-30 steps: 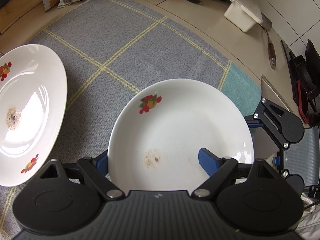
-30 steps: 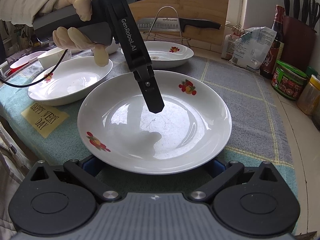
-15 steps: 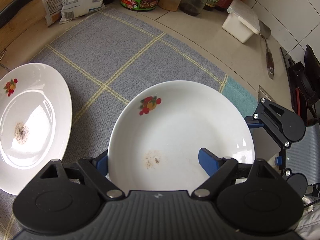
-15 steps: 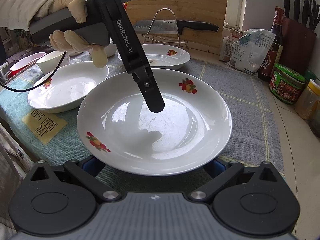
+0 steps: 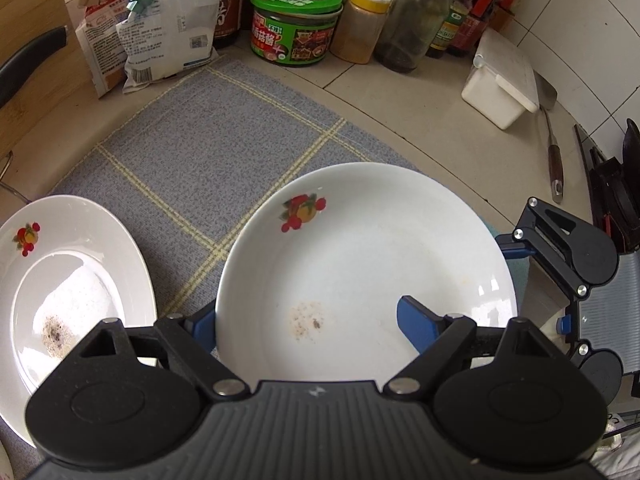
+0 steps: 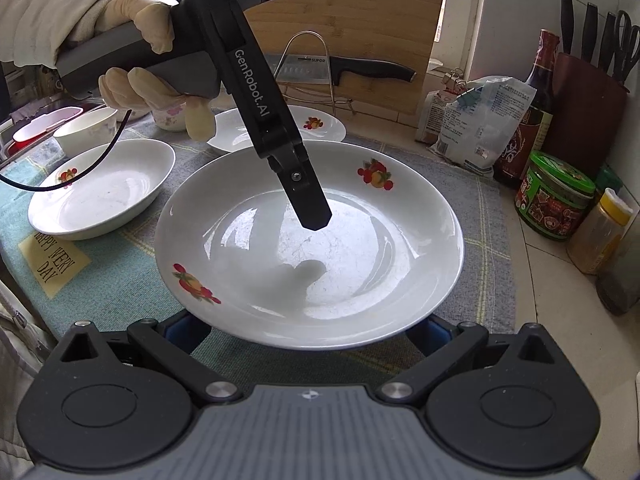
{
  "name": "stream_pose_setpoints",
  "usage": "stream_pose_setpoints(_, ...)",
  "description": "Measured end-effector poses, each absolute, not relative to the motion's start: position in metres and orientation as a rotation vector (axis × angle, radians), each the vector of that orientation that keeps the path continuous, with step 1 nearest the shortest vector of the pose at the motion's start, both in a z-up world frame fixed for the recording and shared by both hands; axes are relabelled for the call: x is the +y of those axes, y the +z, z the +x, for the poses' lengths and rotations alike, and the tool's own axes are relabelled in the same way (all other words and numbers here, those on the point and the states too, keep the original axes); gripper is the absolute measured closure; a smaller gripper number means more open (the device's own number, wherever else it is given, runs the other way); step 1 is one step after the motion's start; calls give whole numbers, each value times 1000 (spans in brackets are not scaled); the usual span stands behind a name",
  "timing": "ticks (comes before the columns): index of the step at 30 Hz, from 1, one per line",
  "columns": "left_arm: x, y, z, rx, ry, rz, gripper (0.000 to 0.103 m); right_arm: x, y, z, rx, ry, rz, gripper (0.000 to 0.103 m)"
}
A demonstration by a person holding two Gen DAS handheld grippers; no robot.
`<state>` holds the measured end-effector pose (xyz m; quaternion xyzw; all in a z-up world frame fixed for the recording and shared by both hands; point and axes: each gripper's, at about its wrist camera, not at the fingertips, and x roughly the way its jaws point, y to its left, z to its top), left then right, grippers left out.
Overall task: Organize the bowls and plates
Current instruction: 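Lift the gripped white plate with the left tool off the towel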
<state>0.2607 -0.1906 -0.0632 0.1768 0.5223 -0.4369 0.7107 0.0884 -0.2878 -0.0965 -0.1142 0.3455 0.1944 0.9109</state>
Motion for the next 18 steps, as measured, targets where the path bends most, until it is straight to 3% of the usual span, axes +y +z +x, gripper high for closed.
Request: stream_pose_setpoints(18, -240, -78, 299, 1120, -969, 411, 15, -332, -103, 134, 712, 390, -209, 0)
